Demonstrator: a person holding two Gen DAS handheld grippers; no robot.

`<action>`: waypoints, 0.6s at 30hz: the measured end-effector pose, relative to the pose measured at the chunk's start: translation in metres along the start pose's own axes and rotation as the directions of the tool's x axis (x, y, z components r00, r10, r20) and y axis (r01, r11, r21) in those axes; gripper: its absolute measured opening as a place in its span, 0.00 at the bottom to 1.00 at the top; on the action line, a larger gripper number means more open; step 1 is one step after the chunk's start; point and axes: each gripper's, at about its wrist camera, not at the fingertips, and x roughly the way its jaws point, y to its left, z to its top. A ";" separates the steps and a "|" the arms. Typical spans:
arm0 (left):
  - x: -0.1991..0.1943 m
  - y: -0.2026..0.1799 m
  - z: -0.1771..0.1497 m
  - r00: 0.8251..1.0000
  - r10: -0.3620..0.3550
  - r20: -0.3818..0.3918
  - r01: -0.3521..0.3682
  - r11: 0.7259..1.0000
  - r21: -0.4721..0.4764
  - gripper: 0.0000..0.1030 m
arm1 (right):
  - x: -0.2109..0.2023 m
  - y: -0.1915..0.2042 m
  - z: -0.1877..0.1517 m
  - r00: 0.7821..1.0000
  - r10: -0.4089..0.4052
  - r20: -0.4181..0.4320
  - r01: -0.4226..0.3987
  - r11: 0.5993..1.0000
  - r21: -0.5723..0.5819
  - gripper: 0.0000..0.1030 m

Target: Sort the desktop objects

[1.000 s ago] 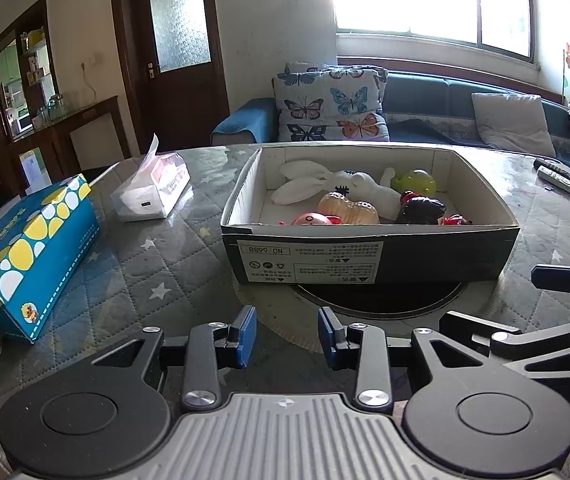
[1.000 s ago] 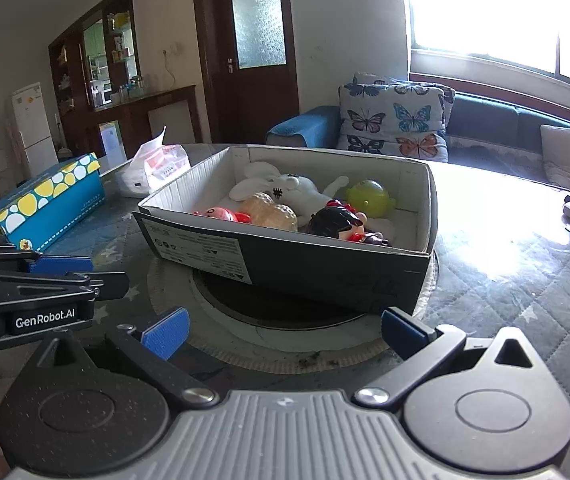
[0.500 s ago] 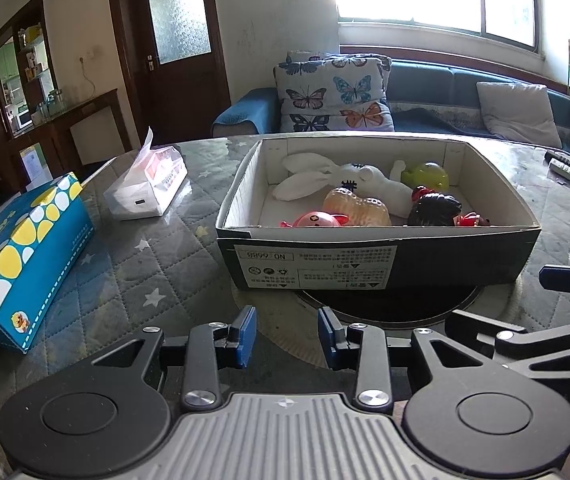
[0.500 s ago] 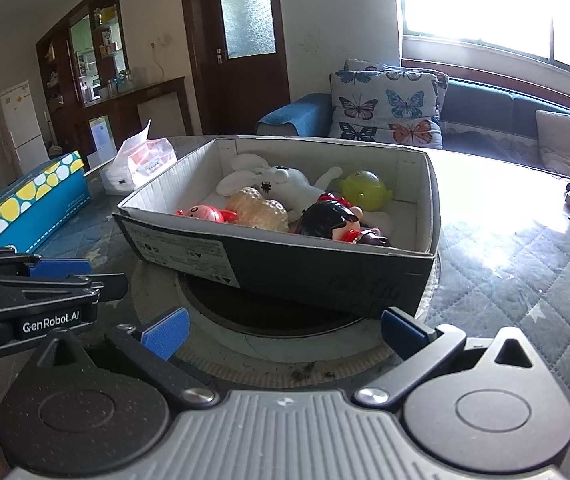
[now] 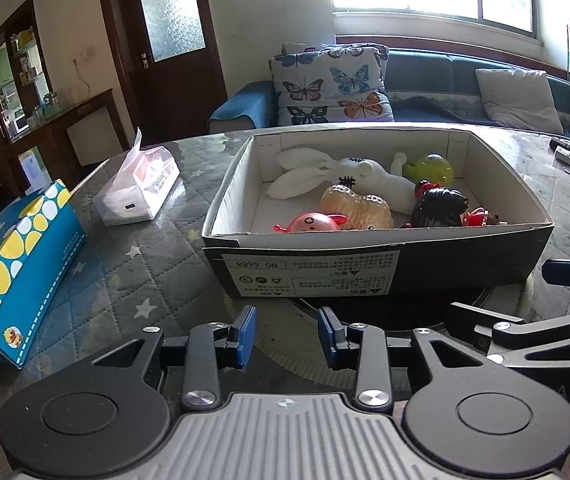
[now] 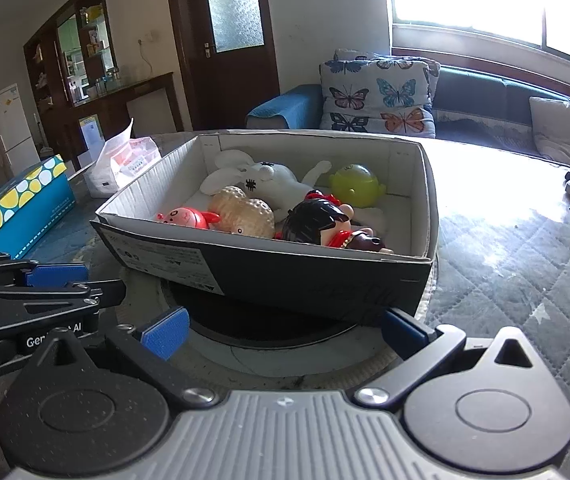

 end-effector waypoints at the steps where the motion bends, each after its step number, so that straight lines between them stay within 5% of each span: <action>1: 0.001 0.000 0.001 1.000 0.000 -0.002 0.000 1.000 0.000 0.36 | 0.001 0.000 0.000 1.000 -0.001 -0.002 0.001 1.000 0.002 1.00; 18: 0.015 -0.006 0.012 1.000 -0.007 -0.012 0.007 1.000 0.017 0.35 | 0.016 -0.007 0.007 1.000 -0.013 -0.024 0.014 0.999 0.029 1.00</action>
